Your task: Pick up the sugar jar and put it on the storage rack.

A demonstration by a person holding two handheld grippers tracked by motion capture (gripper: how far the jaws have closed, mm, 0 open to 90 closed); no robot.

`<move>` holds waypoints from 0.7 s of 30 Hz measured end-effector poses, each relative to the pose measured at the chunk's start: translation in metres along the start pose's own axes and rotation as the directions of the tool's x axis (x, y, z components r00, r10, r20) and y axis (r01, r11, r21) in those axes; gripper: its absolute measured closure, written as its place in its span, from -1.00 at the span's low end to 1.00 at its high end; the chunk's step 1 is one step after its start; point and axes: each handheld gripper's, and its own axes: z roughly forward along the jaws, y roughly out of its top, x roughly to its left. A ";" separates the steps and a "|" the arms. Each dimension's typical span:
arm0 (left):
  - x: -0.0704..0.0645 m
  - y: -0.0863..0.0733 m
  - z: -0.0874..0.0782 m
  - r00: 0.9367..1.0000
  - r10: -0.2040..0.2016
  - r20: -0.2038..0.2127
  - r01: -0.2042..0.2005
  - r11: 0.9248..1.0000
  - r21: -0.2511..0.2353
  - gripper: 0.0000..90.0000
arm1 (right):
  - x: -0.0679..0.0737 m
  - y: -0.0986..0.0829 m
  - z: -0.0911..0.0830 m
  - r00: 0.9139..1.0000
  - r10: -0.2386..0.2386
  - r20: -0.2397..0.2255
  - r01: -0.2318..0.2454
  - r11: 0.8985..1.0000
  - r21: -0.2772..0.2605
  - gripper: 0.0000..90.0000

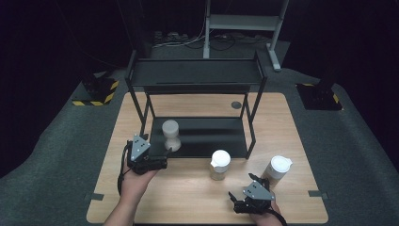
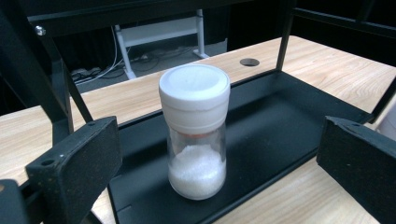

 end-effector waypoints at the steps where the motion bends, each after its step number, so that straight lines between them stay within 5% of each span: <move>1: 0.000 -0.002 -0.002 1.000 0.002 -0.001 -0.002 1.000 -0.001 -0.99 | 0.000 0.000 0.000 1.000 0.001 0.000 -0.001 1.000 -0.001 -0.99; 21: -0.009 -0.040 -0.027 1.000 -0.010 0.014 0.010 1.000 0.005 -0.99 | 0.000 0.000 0.000 1.000 -0.003 0.005 0.003 1.000 0.002 -0.99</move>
